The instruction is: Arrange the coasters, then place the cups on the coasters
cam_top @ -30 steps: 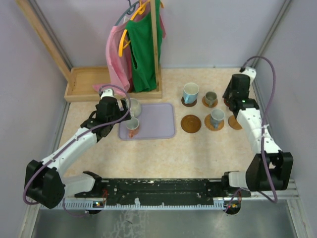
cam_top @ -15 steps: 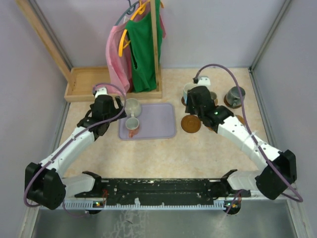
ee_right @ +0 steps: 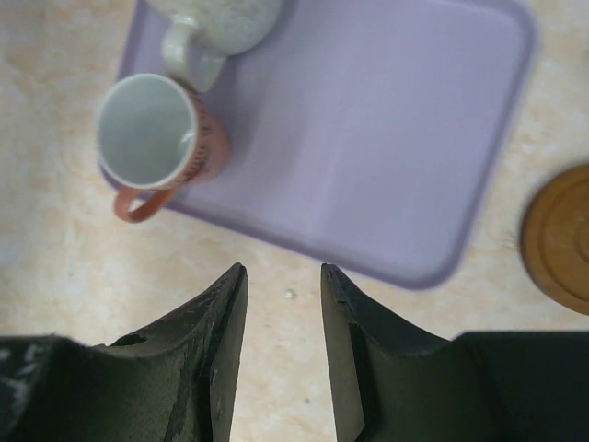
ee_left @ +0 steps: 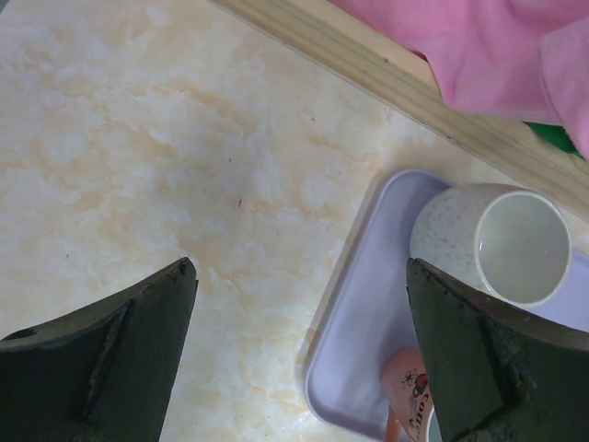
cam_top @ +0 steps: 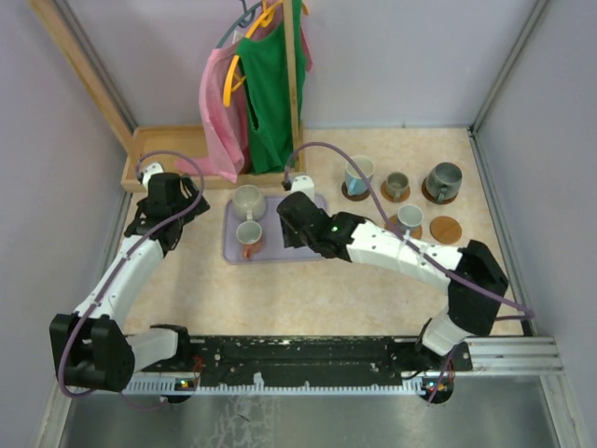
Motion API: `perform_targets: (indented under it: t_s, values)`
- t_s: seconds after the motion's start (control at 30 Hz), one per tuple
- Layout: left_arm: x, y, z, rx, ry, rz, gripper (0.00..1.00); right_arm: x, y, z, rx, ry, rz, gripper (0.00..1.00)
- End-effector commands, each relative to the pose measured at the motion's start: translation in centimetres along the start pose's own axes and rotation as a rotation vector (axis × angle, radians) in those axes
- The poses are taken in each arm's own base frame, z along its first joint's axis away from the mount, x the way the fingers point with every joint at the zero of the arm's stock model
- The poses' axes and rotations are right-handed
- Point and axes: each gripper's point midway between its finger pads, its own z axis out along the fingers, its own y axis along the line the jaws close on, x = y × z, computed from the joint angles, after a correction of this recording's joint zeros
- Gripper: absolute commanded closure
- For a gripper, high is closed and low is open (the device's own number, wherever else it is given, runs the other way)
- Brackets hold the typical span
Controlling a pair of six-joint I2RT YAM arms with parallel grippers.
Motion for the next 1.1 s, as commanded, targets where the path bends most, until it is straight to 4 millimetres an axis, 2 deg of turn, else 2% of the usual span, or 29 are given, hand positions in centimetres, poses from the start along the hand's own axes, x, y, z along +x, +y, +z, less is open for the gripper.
perform_targets:
  t_s: [0.0, 0.17, 0.53, 0.77, 1.07]
  values:
    - [-1.1, 0.6, -0.2, -0.015, -0.026, -0.058, 0.0, -2.8, 5.9, 0.1, -0.116, -0.067, 0.043, 0.61]
    - [-1.4, 1.6, -0.3, -0.037, -0.043, -0.076, 0.0, -1.1, 9.0, 2.4, -0.155, -0.005, 0.035, 0.62]
    - [-1.5, 2.0, -0.4, -0.041, -0.051, -0.099, 0.0, 1.0, 13.3, 4.1, -0.219, 0.059, 0.023, 0.62]
    - [-1.3, 2.2, -0.5, -0.039, -0.05, -0.103, 0.0, 1.7, 14.0, 5.6, -0.195, 0.091, 0.038, 0.62]
    - [-1.1, 1.9, -0.4, -0.019, -0.043, -0.104, 0.0, 2.5, 13.8, 6.8, -0.145, 0.111, 0.031, 0.63]
